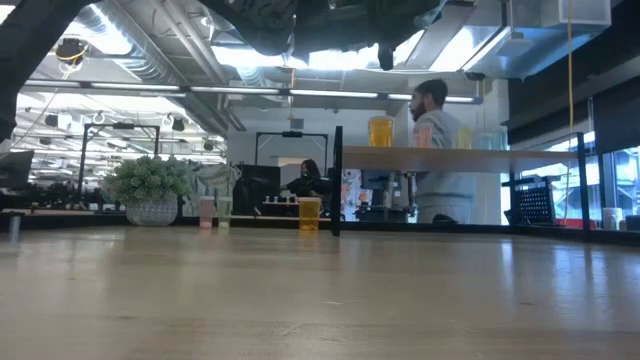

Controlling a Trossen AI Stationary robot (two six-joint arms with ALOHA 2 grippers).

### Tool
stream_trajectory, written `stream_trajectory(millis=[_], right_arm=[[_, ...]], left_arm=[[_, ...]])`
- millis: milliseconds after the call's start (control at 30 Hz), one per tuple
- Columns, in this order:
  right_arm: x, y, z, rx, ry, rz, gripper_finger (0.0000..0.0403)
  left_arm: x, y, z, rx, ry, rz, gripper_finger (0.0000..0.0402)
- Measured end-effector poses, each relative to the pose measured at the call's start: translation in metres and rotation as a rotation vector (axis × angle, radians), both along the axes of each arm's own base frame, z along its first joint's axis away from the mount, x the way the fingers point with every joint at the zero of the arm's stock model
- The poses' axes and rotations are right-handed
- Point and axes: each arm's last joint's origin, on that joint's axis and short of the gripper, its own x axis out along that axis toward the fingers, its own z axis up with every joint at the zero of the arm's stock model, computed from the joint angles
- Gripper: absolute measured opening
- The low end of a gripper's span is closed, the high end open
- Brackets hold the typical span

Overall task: Pick and place medicine bottles onto shelf by color
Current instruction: Put the blue pill bottle on the shelf aligned with the other blue pill bottles

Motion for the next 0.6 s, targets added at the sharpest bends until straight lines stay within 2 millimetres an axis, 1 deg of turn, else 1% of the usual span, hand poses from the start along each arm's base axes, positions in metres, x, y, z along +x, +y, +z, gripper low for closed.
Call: stream_trajectory(millis=[600], right_arm=[[-0.0004, 0.0, -0.0005, 0.002, 0.006, 0.0, 0.0151]], left_arm=[[0.0, 0.0, -0.0003, 0.0, 0.001, 0.0, 0.0067]])
